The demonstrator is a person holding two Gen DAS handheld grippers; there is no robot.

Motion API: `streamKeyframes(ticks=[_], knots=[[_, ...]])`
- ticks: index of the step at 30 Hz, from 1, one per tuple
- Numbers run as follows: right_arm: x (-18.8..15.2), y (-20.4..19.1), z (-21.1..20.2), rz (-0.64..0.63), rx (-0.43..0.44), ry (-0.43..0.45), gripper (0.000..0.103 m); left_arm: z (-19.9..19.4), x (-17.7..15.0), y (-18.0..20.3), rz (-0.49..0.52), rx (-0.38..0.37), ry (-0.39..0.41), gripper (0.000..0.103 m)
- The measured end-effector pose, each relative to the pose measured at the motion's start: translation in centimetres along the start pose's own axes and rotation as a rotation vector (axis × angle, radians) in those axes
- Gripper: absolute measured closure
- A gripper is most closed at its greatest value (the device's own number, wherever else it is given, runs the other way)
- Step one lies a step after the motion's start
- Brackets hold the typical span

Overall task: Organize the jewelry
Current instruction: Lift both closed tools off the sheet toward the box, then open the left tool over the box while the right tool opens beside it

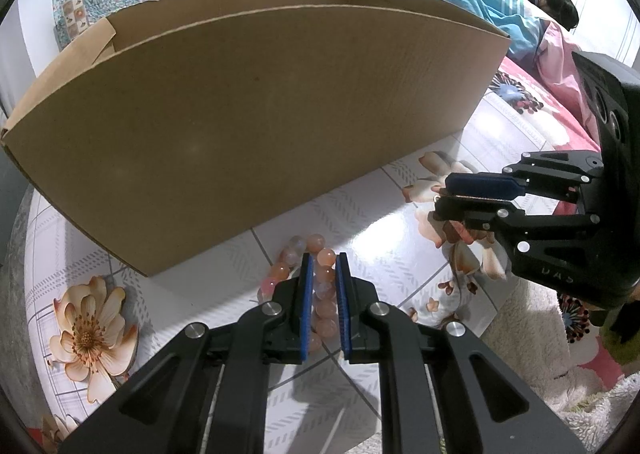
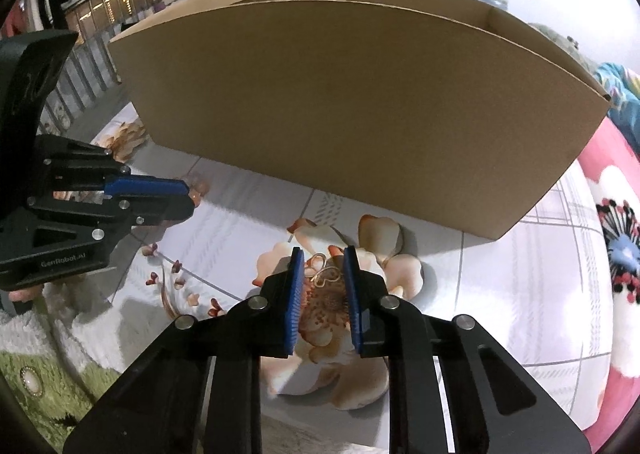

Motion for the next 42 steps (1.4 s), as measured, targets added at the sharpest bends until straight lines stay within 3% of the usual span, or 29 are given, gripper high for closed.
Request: streamKeyframes(ticks=[12, 27, 35, 39, 42], knots=[[-0.1, 1.7, -2.1, 0.049, 0.014, 0.026, 0.085, -0.3, 0.0, -0.1, -0.009, -0.026, 0.011, 0.093], [2.2, 3.5, -7.8, 0.136, 0.000, 0.171, 0.085, -6.8, 2.2, 2.6, 0.073, -0.141, 0.177, 0.094], [7.2, 5.8, -12.1, 0.176, 0.046, 0.307, 0.085, -13.4, 7.6, 5.5, 0.098, -0.337, 0.300, 0.094], [10.6, 7.1, -12.1, 0.169, 0.075, 0.324, 0.085, -15.0, 11.6, 5.3, 0.089, -0.375, 0.324, 0.094], [12.9, 7.8, -10.4, 0.158, 0.092, 0.285, 0.085, -13.6, 14.7, 3.6, 0.067, -0.370, 0.278, 0.094]])
Point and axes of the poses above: each gripper's, at about its wrist camera, not at the fingertips, and z roughly the way its jaws point, y to its right, x to its top, the point moved 8 cm from there along z, roughly the way its jaws point, and after that the axes turned 12 degrees about -x, right-handed, at the moved point
